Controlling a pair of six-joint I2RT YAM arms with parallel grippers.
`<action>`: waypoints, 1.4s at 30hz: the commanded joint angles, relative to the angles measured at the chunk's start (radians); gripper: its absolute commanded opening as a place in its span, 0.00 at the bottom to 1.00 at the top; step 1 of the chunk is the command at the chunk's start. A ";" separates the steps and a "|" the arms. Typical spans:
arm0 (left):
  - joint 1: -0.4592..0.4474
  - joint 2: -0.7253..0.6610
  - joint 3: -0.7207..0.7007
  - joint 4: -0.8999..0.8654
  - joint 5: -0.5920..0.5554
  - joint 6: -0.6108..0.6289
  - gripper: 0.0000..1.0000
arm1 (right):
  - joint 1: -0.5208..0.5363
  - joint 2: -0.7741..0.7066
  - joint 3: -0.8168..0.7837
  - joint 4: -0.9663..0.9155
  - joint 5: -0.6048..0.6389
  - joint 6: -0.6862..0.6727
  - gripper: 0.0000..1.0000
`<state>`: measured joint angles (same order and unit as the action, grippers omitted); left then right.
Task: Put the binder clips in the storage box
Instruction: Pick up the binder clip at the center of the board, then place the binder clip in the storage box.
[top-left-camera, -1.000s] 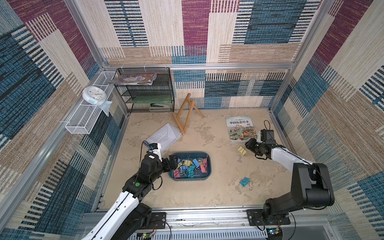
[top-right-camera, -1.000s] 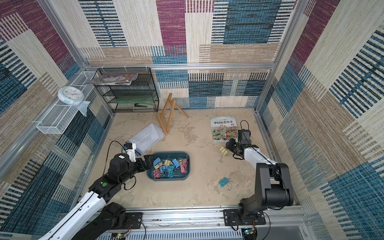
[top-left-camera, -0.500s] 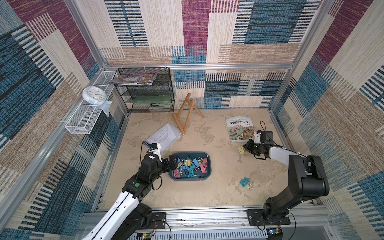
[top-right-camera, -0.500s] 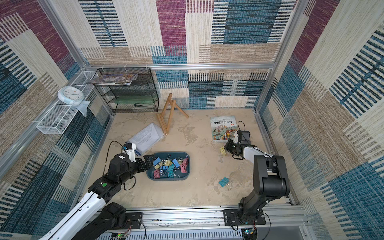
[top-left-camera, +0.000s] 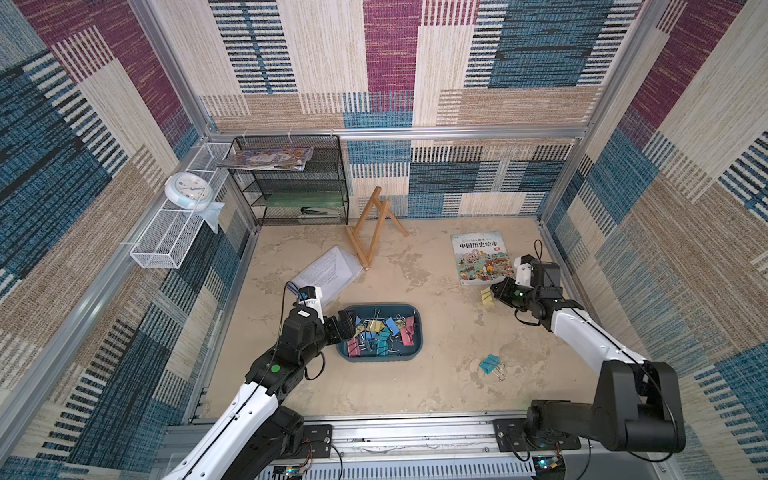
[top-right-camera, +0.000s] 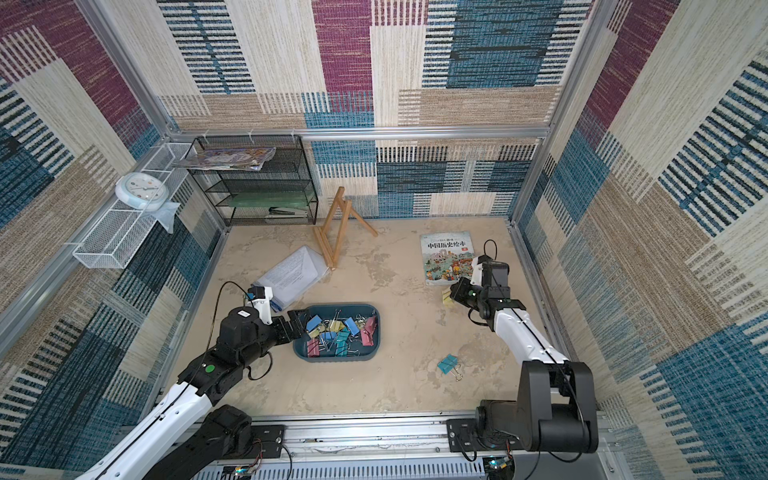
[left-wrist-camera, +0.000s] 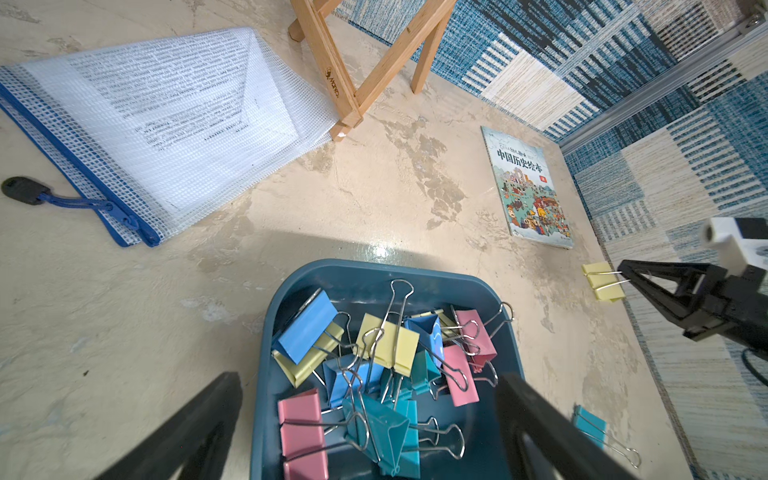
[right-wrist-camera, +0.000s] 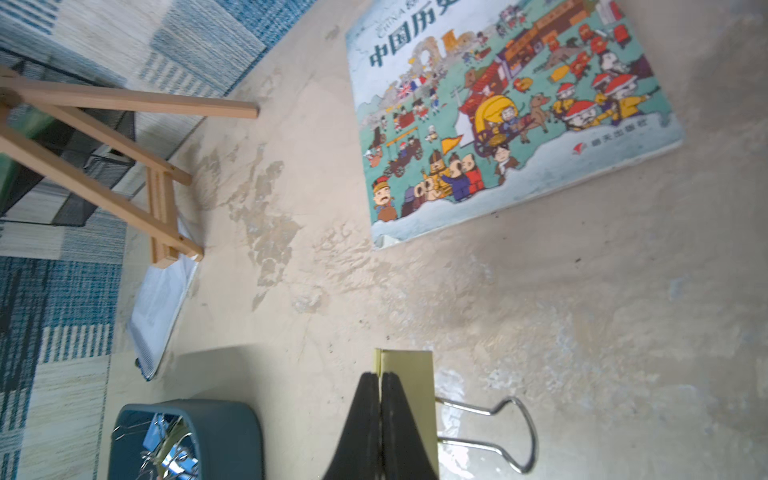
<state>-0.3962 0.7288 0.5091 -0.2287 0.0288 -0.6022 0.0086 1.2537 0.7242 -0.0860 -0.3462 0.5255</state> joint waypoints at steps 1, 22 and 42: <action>0.000 0.010 0.004 0.036 0.013 -0.013 0.99 | 0.050 -0.086 0.009 -0.053 0.005 0.043 0.00; 0.001 0.037 -0.001 0.064 0.025 -0.033 0.99 | 0.799 -0.095 0.089 -0.022 0.325 0.296 0.00; 0.001 0.037 -0.007 0.058 0.019 -0.025 0.99 | 1.094 0.359 0.314 -0.171 0.591 0.145 0.00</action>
<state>-0.3962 0.7654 0.5087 -0.1875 0.0559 -0.6292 1.0996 1.6005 1.0447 -0.2409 0.2001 0.6853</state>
